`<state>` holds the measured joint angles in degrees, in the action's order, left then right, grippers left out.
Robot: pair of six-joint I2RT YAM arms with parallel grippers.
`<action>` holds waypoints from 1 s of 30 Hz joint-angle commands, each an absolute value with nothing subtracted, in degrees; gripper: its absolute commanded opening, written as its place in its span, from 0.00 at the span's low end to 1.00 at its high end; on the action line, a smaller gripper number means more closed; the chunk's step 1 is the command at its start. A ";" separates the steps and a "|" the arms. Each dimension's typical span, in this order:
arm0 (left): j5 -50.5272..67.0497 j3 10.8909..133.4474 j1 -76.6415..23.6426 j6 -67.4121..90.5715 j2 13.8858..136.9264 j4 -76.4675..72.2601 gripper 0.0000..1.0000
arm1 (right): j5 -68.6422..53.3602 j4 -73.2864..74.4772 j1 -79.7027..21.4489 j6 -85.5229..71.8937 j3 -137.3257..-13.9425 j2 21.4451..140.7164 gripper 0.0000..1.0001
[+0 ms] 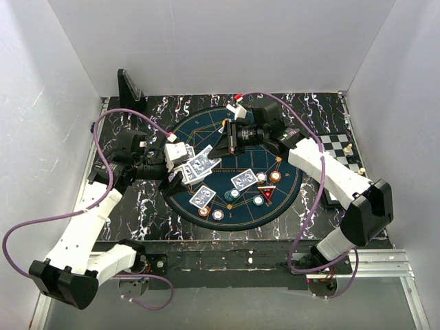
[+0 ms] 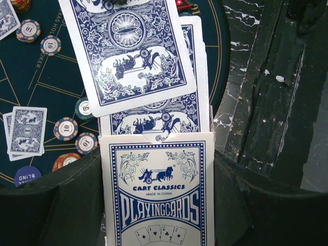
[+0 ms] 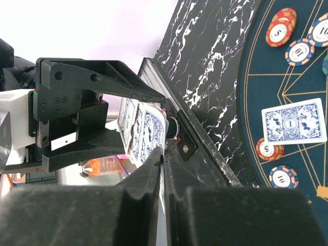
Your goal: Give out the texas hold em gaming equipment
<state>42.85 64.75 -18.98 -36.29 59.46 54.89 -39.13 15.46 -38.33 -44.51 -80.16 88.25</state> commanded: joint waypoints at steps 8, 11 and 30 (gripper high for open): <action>44.56 63.54 -19.16 -35.95 57.30 53.88 0.02 | -41.30 14.33 -36.30 -45.34 -84.73 87.63 0.01; 44.30 63.28 -19.16 -35.95 57.22 53.79 0.02 | -43.33 11.70 -34.72 -47.37 -84.64 87.19 0.01; 44.30 63.81 -19.16 -35.95 56.34 54.93 0.02 | -32.53 8.87 -17.67 -46.41 -98.77 114.92 0.01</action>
